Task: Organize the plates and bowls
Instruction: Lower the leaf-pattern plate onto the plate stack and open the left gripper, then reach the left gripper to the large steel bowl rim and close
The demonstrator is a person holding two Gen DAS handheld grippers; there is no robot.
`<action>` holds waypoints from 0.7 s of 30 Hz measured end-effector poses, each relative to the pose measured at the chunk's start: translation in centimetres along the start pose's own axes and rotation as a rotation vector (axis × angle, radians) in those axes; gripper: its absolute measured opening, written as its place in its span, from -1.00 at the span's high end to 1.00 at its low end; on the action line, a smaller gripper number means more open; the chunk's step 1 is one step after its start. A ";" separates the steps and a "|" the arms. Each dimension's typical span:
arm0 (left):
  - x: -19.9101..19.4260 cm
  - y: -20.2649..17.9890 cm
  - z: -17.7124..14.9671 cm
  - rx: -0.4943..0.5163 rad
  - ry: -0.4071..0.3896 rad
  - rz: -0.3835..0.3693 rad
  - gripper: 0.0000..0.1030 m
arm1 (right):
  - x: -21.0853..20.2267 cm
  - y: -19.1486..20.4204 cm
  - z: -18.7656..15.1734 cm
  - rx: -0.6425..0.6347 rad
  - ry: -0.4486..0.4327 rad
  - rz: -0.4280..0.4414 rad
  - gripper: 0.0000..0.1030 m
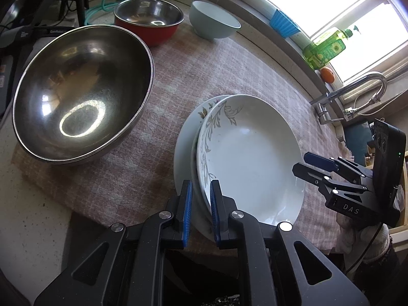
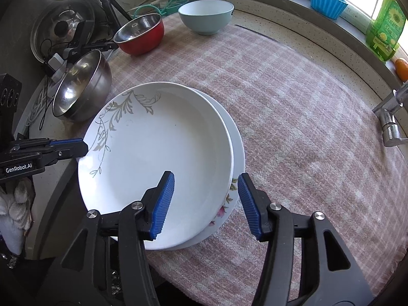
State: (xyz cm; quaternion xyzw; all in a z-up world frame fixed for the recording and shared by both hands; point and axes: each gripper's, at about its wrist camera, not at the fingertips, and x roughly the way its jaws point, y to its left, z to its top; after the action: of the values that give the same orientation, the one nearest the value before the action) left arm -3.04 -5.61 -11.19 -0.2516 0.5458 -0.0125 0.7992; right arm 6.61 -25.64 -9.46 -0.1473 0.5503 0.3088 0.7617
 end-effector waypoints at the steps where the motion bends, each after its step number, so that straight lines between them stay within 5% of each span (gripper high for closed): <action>1: -0.1 0.0 0.0 0.001 -0.001 -0.001 0.76 | -0.1 0.0 0.1 0.001 -0.002 0.000 -0.06; 5: -0.5 0.0 -0.2 0.008 -0.006 -0.007 0.76 | -0.7 -0.1 0.4 0.024 -0.023 0.005 -0.18; 9: -1.3 -0.1 -0.5 0.026 -0.017 -0.008 0.75 | -1.8 0.0 0.9 0.049 -0.062 0.029 -0.51; 14: -2.6 -0.1 -0.8 0.048 -0.035 0.006 -0.31 | -2.8 0.5 1.9 0.065 -0.105 0.079 -0.73; 21: -4.4 2.0 -0.5 0.009 -0.072 0.027 -0.31 | -3.0 2.0 3.4 0.089 -0.124 0.152 -0.74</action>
State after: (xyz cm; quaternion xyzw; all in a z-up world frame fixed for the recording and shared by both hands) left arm -5.83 -2.75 -8.32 -0.2409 0.5201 0.0048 0.8195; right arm 7.32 -23.13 -5.26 -0.0520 0.5249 0.3493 0.7745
